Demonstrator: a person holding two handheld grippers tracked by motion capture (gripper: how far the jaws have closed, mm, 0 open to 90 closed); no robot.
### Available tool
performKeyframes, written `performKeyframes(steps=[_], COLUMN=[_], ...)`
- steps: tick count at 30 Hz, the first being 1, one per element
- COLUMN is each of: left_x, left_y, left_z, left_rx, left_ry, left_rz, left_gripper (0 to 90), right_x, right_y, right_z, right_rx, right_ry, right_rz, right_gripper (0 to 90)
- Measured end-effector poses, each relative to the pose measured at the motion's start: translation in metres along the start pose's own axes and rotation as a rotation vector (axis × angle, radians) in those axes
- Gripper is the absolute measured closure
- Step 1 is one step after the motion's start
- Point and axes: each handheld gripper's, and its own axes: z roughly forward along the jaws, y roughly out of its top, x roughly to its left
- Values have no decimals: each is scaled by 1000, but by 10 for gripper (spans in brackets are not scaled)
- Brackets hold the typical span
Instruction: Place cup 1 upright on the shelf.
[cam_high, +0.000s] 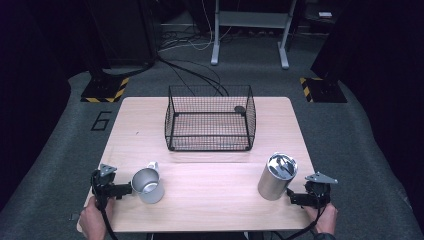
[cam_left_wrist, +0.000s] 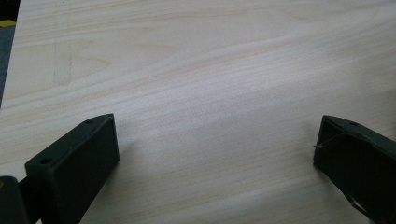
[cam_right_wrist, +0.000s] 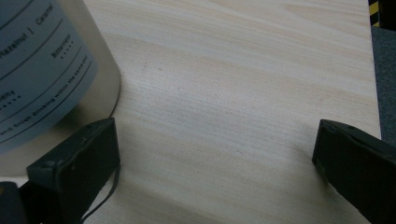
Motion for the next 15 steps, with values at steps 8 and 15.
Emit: performKeyframes(steps=[8, 15], left_x=[1, 1], left_y=[-2, -2], left_z=[-2, -2], left_rx=[3, 2], left_ry=[-7, -6], left_rz=[3, 2], left_gripper=[0, 0], right_x=[2, 10], right_y=[1, 2], right_z=[-1, -17], right_rx=[20, 19], right_ry=[10, 43], right_rz=[3, 10], right_gripper=[0, 0])
